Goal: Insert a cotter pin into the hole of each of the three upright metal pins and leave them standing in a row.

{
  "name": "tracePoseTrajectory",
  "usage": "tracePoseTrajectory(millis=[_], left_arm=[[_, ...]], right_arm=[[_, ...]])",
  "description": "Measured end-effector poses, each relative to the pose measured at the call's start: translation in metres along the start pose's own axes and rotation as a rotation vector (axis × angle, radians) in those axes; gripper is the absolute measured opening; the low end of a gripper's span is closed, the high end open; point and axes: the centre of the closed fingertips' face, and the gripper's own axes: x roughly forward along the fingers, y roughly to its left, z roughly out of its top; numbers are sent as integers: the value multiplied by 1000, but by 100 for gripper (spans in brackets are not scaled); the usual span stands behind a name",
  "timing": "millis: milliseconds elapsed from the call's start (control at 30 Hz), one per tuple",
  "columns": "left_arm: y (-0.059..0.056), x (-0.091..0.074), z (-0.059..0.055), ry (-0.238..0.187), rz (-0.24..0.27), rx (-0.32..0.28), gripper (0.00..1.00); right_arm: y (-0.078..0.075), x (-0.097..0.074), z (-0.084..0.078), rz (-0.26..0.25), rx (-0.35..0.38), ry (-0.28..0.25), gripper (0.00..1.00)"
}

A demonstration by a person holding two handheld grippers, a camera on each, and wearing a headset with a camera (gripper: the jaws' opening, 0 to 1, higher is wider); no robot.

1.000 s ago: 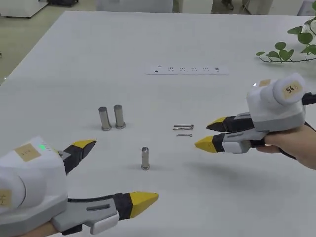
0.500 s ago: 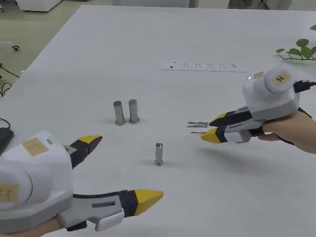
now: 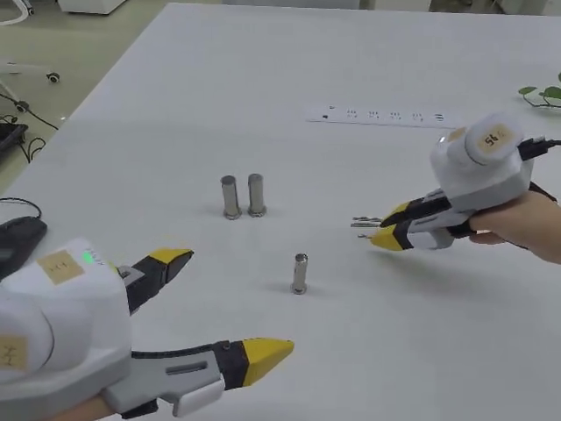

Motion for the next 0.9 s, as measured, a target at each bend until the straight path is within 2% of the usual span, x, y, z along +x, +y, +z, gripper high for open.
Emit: tracePoseTrajectory(millis=[67, 467, 600, 900], left_arm=[[0, -1, -1, 3, 4, 1, 87], [4, -6, -3, 3, 24, -13, 84], [4, -7, -4, 5, 26, -15, 84], [6, -6, 1, -4, 24, -8, 82]], right_arm=[[-2, 2, -2, -1, -23, 19, 16], [-7, 9, -7, 19, -112, 121, 12], [-8, 8, -12, 33, -171, 184, 12], [-8, 9, -15, 53, -222, 237, 10]])
